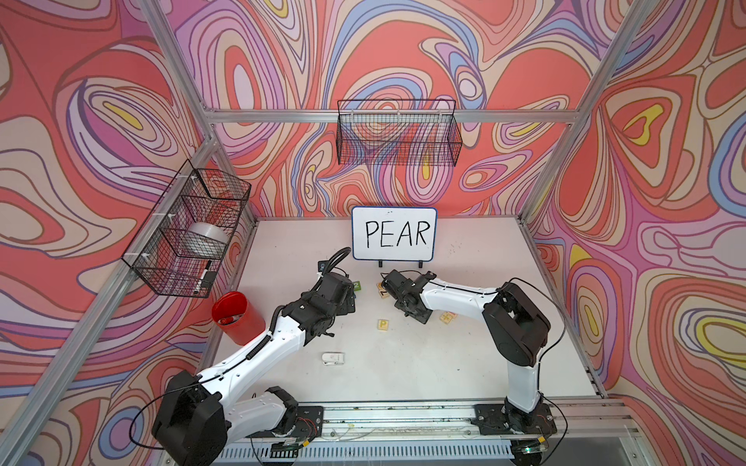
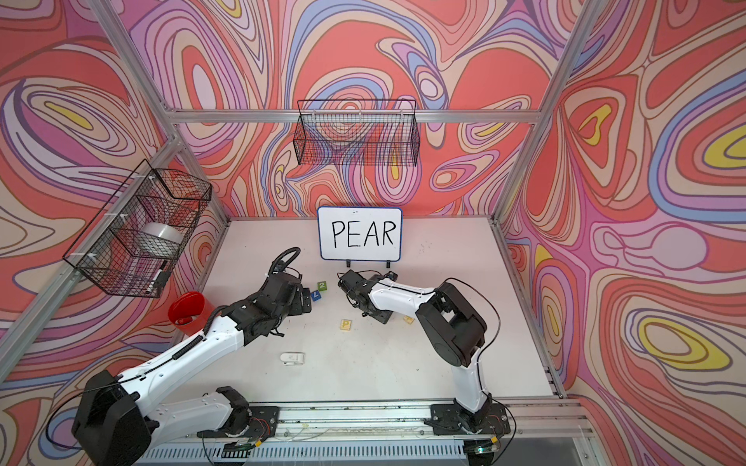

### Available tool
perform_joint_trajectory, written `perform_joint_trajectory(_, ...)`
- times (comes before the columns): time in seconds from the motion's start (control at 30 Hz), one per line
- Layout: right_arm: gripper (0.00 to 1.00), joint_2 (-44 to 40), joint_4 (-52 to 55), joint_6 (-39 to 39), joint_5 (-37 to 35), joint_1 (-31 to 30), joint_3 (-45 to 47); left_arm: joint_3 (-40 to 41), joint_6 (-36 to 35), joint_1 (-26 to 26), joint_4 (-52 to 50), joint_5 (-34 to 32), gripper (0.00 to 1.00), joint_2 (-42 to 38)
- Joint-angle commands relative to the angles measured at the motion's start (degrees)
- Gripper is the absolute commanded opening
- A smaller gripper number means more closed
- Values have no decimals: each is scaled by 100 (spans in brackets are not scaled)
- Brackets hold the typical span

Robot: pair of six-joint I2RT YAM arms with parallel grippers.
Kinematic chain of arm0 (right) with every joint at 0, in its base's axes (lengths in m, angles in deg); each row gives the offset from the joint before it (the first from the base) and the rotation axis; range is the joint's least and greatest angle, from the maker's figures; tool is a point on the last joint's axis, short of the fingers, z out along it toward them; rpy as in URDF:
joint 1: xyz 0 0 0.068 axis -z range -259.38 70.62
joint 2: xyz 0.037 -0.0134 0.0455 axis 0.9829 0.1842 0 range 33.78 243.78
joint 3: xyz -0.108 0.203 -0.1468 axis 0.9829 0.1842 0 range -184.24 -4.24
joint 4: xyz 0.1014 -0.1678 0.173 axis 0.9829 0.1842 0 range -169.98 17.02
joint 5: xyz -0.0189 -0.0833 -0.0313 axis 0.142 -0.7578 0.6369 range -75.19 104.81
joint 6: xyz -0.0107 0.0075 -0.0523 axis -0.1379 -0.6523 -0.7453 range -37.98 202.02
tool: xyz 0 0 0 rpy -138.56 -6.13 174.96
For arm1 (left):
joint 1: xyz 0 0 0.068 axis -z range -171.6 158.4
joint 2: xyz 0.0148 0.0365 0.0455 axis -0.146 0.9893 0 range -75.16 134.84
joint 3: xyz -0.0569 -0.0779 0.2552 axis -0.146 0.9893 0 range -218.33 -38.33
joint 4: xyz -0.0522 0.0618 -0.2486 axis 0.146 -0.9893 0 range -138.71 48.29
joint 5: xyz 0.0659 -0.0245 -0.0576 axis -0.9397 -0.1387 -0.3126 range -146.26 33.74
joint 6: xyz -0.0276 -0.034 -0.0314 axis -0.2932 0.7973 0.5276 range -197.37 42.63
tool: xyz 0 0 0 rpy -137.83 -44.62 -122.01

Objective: Spell the uppercase word “pear” with letter blocks
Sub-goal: Pick up the letter block from the center of the board.

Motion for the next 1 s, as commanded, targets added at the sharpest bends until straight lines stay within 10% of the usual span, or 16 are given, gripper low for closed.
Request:
perform_joint_trajectory(0.0,68,143,-119,98,-130,-3,-83,-94,-82,-14,70,-2,100,-35)
perform_joint_trajectory(0.97,33,-289,-258,-1695,-225,-365,221,173,96,-14,-194,-200,100,-799)
